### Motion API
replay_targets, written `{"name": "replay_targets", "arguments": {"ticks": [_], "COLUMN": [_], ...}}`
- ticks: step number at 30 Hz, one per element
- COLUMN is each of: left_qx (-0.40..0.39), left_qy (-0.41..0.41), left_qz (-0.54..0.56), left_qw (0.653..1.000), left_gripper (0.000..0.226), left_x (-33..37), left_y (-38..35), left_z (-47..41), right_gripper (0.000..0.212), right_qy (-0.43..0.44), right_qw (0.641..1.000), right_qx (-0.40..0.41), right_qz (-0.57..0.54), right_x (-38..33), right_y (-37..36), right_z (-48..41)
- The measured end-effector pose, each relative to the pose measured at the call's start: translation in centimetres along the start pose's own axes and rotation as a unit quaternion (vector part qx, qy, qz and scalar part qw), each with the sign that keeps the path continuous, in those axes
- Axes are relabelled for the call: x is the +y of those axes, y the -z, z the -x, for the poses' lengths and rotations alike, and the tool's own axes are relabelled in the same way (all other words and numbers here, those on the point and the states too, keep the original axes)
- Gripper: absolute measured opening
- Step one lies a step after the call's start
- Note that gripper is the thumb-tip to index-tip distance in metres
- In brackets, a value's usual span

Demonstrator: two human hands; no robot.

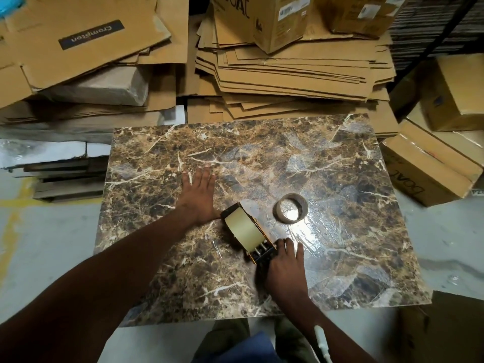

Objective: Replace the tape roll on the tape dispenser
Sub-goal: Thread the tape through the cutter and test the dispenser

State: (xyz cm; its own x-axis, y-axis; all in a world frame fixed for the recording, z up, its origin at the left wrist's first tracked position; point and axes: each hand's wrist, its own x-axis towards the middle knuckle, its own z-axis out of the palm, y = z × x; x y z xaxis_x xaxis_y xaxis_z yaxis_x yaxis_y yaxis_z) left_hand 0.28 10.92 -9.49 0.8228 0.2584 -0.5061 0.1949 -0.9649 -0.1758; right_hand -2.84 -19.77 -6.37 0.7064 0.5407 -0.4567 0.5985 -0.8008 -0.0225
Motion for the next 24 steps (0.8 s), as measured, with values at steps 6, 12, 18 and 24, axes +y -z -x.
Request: {"name": "replay_targets", "arguments": {"ticks": [6, 12, 18, 24], "left_qx": [0.029, 0.011, 0.003, 0.009], "left_qy": [-0.020, -0.071, -0.046, -0.036], "left_qz": [-0.008, 0.043, 0.095, 0.096], "left_qw": [0.999, 0.996, 0.994, 0.995], "left_gripper": [0.132, 0.103, 0.106, 0.107], "left_x": [0.4, 3.6, 4.7, 4.8], "left_y": [1.0, -0.4, -0.9, -0.7], "left_z": [0.5, 2.5, 3.3, 3.5], "right_gripper": [0.059, 0.021, 0.022, 0.026], "right_qy": [-0.004, -0.018, -0.001, -0.046], "right_qw": [1.000, 1.000, 0.998, 0.985], "right_qx": [0.000, -0.012, -0.054, -0.062], "right_qz": [-0.012, 0.005, -0.045, -0.154], "right_x": [0.7, 1.2, 1.7, 1.3], "right_y": [-0.8, -0.9, -0.6, 0.3], "right_z": [1.9, 2.5, 2.7, 2.2]}}
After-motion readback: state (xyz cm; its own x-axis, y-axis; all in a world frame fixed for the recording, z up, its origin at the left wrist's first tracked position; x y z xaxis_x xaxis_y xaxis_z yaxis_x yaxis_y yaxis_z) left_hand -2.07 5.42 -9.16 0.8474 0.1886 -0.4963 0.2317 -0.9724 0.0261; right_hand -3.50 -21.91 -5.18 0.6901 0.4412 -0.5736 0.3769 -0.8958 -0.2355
